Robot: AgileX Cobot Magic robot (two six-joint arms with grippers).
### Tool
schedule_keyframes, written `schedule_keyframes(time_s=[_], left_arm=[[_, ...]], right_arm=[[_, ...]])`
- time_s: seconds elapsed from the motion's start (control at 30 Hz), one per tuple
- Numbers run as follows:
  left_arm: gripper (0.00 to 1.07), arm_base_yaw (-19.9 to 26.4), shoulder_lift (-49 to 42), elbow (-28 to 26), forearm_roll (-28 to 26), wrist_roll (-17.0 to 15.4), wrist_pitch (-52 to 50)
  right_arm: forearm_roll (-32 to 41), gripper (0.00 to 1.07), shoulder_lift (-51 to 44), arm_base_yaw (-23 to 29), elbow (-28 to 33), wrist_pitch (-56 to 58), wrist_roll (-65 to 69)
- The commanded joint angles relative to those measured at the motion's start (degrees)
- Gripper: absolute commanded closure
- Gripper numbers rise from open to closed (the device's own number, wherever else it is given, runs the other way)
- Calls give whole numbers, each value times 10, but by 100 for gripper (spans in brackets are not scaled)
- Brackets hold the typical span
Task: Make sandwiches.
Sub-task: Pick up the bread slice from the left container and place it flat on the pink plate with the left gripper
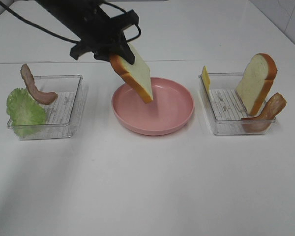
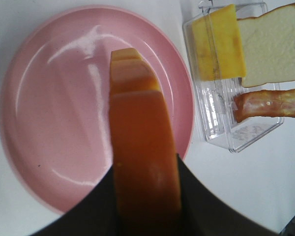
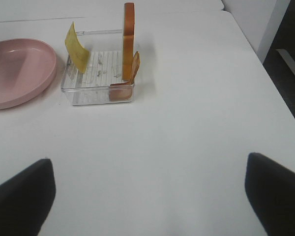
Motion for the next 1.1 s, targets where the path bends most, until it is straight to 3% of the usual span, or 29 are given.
schedule_keyframes(time_s=[0.03, 0.23, 0.3, 0.5, 0.7, 0.9, 0.93, 0.97, 1.0, 1.03, 1.07, 1.1], left_arm=[[107, -17, 42, -7, -42, 19, -28], [107, -30, 83, -41, -36, 19, -23], [107, -39, 128, -82, -35, 7, -24], [106, -39, 167, -130, -35, -5, 1], [94, -39, 182, -152, -34, -5, 11], [70, -39, 181, -154, -10, -6, 28], [54, -39, 179, -164, 13, -25, 41], [54, -39, 179, -164, 13, -25, 41], [44, -39, 179, -171, 30, -32, 52], [24, -39, 179, -198, 79, -46, 73], [24, -39, 179, -198, 79, -46, 73], [10, -39, 179, -225, 123, -64, 96]], right_arm=[[-1, 11, -12, 0, 1, -2, 0], [-2, 11, -12, 0, 1, -2, 0], [-2, 11, -12, 0, 1, -2, 0], [-2, 11, -12, 0, 1, -2, 0], [-2, 11, -12, 0, 1, -2, 0], [-2, 11, -12, 0, 1, -2, 0], [-2, 11, -12, 0, 1, -2, 0], [-2, 11, -12, 0, 1, -2, 0], [-2, 11, -12, 0, 1, -2, 0], [-2, 11, -12, 0, 1, -2, 0], [-2, 11, -12, 0, 1, -2, 0], [-2, 11, -12, 0, 1, -2, 0]])
